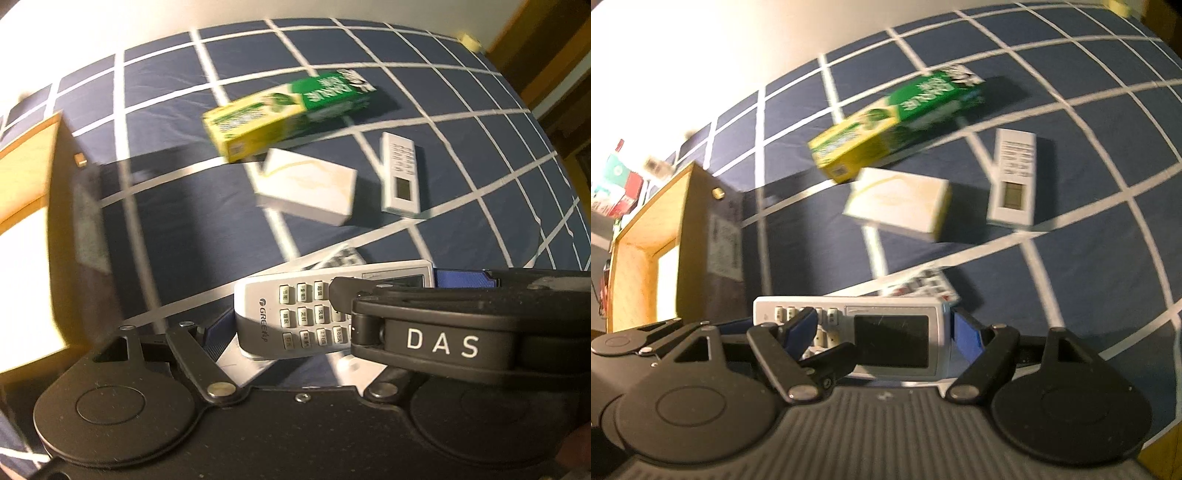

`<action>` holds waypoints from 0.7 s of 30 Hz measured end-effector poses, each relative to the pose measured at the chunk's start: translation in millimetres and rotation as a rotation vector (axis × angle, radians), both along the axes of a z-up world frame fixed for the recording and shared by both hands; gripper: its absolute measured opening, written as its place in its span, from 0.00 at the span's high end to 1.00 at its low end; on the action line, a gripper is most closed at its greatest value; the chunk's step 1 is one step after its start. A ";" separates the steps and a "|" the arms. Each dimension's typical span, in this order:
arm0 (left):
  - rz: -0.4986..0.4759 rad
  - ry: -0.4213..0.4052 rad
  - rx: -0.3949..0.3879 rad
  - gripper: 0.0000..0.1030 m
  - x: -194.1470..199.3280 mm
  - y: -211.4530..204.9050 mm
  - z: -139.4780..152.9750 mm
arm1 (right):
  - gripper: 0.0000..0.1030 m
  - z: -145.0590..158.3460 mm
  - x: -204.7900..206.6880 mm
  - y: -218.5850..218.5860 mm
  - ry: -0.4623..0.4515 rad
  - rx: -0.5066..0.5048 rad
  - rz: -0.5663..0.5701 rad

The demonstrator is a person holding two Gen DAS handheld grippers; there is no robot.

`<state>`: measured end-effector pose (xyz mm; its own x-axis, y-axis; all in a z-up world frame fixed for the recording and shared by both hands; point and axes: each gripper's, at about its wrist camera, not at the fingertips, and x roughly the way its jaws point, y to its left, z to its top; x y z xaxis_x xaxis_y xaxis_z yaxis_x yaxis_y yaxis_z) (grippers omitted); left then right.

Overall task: Organize objects
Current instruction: 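Lift the remote with the left gripper and carry it over the box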

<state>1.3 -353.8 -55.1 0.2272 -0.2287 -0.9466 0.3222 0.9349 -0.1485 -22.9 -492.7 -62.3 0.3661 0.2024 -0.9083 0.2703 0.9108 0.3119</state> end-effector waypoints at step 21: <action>0.180 -0.078 -0.012 0.26 -6.7 203.3 38.7 | 0.25 38.7 32.8 204.0 -0.078 -0.015 0.181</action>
<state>-5.4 -150.5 -16.4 0.3382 -0.1887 -0.9220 0.1608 0.9769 -0.1409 10.0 -288.7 -23.6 0.3940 0.2576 -0.8823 0.0772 0.9473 0.3110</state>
